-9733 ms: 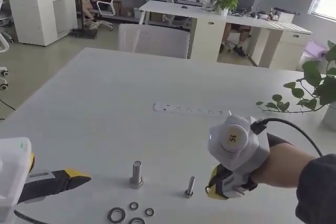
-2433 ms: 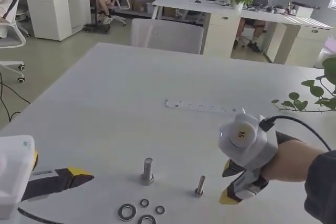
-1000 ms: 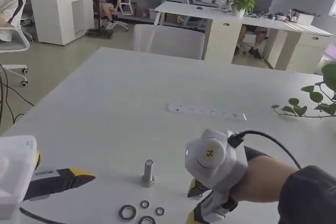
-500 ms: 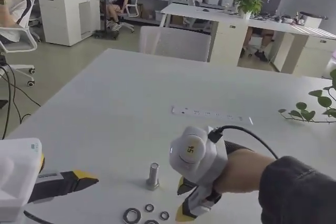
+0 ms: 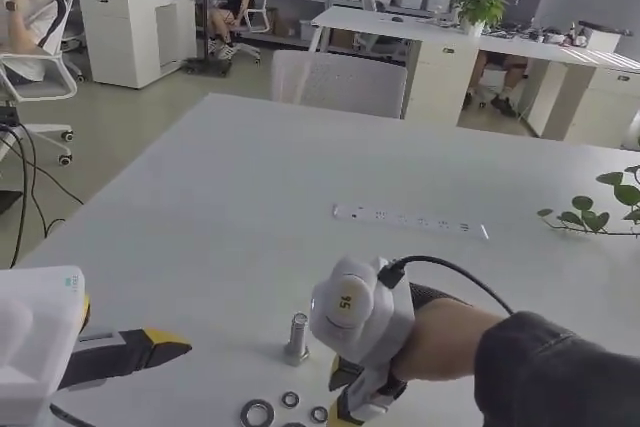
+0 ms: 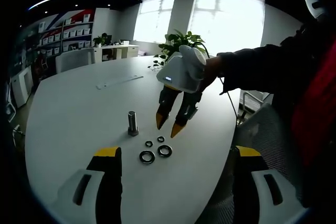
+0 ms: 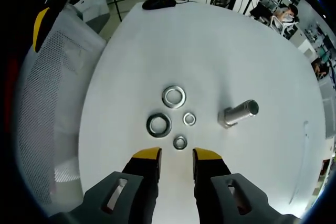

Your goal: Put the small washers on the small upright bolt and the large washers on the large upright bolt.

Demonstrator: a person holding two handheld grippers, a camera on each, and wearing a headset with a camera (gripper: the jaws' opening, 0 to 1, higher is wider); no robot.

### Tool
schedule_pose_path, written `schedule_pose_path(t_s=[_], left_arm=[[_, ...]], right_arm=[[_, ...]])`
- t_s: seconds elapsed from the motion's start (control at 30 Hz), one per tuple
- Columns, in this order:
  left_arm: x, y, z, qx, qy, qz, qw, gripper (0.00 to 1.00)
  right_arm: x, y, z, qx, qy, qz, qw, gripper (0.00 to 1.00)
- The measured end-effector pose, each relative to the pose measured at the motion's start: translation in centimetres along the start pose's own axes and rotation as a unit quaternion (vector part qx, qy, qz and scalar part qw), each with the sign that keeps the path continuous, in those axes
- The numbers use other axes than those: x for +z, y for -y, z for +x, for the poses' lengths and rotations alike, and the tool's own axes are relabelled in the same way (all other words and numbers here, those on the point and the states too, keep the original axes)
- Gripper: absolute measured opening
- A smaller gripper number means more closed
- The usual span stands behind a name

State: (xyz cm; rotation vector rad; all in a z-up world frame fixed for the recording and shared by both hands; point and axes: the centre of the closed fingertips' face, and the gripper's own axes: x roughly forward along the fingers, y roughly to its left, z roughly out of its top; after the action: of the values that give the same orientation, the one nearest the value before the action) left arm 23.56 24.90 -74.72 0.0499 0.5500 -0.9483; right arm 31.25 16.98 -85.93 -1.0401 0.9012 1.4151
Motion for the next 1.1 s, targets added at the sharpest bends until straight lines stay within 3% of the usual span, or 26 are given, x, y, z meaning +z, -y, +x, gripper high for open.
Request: schedule_pose_path(t_s=[0.53, 1.1], left_arm=[[-0.4, -0.3, 0.0, 0.002, -0.004, -0.006, 1.0, 0.87], [-0.6, -0.4, -0.1, 0.005, -0.002, -0.011, 0.9999, 0.87]], right_arm=[[-0.2, 0.2, 1.6, 0.005, -0.004, 0.0, 1.0, 0.21], [-0.3, 0.3, 1.9, 0.002, -0.004, -0.003, 1.0, 0.16]])
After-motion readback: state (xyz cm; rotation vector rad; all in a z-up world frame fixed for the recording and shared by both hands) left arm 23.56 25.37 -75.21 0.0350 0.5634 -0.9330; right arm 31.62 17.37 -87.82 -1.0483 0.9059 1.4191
